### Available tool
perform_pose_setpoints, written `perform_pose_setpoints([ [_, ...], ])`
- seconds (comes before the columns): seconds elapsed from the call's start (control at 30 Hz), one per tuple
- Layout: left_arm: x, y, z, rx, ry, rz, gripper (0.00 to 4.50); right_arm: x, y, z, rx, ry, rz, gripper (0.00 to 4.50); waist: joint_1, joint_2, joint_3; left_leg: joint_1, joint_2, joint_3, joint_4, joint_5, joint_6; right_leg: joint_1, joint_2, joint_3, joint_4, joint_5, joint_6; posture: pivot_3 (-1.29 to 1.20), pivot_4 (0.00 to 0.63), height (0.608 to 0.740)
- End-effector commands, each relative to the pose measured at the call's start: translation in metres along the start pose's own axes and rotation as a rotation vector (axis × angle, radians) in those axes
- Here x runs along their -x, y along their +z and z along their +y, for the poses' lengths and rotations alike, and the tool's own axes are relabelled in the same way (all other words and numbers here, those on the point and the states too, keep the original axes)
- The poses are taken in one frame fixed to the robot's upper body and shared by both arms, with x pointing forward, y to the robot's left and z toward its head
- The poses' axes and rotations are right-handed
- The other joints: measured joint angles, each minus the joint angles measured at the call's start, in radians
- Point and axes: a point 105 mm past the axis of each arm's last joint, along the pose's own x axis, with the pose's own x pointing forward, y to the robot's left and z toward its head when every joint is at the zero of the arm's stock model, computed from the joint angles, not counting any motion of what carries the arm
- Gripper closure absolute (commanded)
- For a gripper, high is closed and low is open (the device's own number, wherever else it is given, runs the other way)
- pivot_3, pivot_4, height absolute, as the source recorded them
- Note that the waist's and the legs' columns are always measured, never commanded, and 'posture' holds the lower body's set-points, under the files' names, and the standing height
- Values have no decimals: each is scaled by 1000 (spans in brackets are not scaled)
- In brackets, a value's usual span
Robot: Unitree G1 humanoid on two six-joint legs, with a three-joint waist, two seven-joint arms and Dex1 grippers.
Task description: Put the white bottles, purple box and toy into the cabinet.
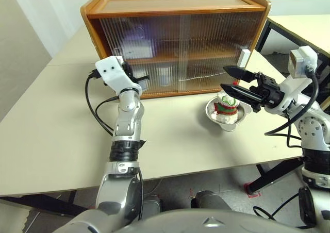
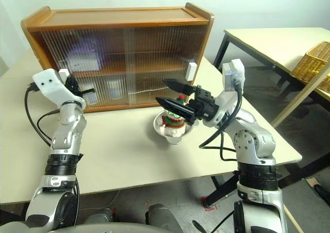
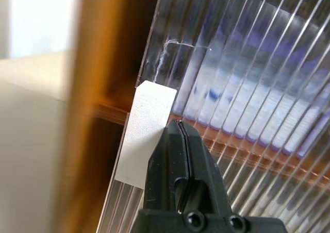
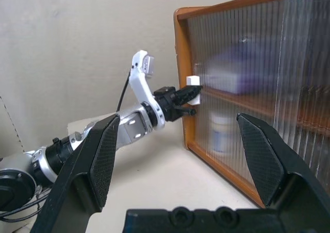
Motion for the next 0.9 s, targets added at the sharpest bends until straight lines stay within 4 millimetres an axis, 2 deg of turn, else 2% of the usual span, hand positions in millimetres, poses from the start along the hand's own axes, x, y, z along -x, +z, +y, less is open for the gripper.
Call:
perform_pose_setpoints([
  [0.03,-1,0,16,-13,59,2,4444,-4,1,0,12,15,6,0,5,0,0,0,0,0,0,0,0,0,0,0,0,0,0,-84,0,740],
  [0.23,-2,0,13,-20,26,3,4444,-4,1,0,12,19,6,0,8,0,0,0,0,1,0,0,0,-1,0,1,0,-1,-1,-81,0,740],
  [0.4,17,-3,-32,56,-293,45,4444,-4,1,0,12,21,8,0,18,0,0,0,1,1,-1,0,0,-1,1,1,0,-1,-2,-81,0,740],
  [0.47,32,0,-50,69,-468,53,4196,-3,0,-1,12,18,10,0,23,0,0,-1,0,1,-1,-2,-2,-1,0,1,0,-1,-3,-83,0,740],
  [0.57,46,2,-60,60,-623,67,3433,-1,-1,-1,12,14,12,0,27,-1,0,-2,0,1,-1,-3,-4,-2,0,1,0,-2,-5,-84,0,740],
  [0.63,50,3,-63,51,-671,73,2702,-1,-1,-1,11,13,13,0,28,-1,0,-3,1,0,-1,-3,-4,-3,-1,1,0,-2,-6,-84,0,740],
  [0.77,73,5,-71,139,-945,128,1270,1,-2,-4,12,-6,8,0,29,-1,0,-2,2,-9,-1,-3,-3,-4,-1,2,0,-2,-7,-87,0,740],
  [0.87,80,6,-62,126,-1091,143,221,4,-4,-10,11,-43,14,0,30,-1,0,-4,4,-13,-1,-3,-3,-6,-1,5,1,-2,-12,-86,0,740],
  [0.9,83,7,-58,129,-1134,149,27,5,-5,-12,9,-57,15,0,30,0,0,-4,7,-14,-1,-3,-3,-6,-2,7,1,2,-18,-86,0,740],
])
